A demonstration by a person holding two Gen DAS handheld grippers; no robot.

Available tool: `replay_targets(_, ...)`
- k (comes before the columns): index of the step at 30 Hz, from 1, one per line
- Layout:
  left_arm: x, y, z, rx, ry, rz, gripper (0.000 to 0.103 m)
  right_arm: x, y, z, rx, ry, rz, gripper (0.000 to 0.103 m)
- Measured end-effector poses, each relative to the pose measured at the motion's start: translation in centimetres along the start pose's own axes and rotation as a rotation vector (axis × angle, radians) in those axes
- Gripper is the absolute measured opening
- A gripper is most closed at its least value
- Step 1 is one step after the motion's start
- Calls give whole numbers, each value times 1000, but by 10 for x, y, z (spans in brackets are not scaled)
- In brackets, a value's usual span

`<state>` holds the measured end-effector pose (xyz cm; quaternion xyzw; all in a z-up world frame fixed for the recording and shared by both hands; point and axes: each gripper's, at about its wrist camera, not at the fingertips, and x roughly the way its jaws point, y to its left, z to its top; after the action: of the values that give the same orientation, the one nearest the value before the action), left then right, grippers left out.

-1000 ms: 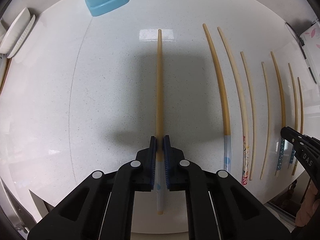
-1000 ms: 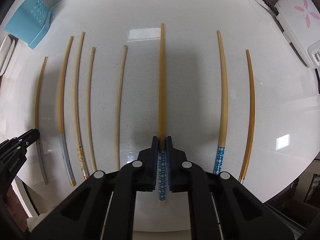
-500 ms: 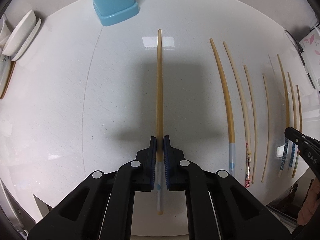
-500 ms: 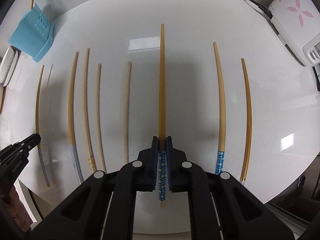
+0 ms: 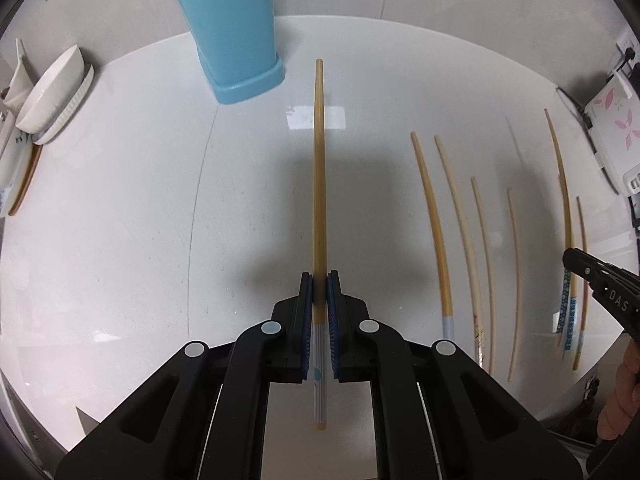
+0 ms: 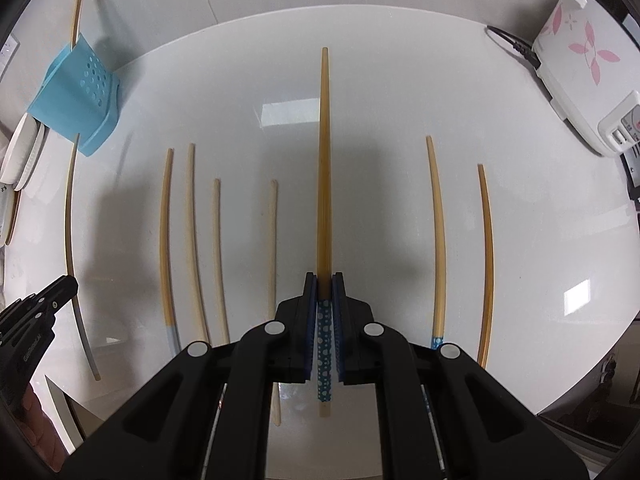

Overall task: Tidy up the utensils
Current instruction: 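Lift both held chopsticks upright and carry them toward the blue holder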

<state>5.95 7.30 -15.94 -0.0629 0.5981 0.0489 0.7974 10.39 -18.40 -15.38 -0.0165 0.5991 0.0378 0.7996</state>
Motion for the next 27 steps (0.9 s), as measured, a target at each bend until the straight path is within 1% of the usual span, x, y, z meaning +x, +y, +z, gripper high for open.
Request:
replay_targets(4, -8, 5, 6, -8, -37, -16, 7, -3, 11, 8, -10, -27, 3, 7)
replay_targets(5, -16, 2, 4, -7, -48, -12, 7, -4, 13, 10, -13, -34, 4, 7)
replay_targets(7, -17, -15, 13, -11, -72, -9, 7, -8, 16, 13, -18, -49, 12, 7)
replay_targets(8, -20, -15, 14, -12, -80, -9, 7, -9, 19, 15, -20, -56, 13, 7)
replay_targets(14, -30, -6, 34, -27, -137, -26, 7, -19, 25, 30, -31, -101, 39, 7)
replay_targets(18, -42, -4, 33, -32, -164, -38, 7, -28, 33, 39, -43, -128, 54, 7)
replay_targets(27, -61, 10, 54, -39, -227, -49, 7, -48, 61, 59, -82, -207, 80, 7)
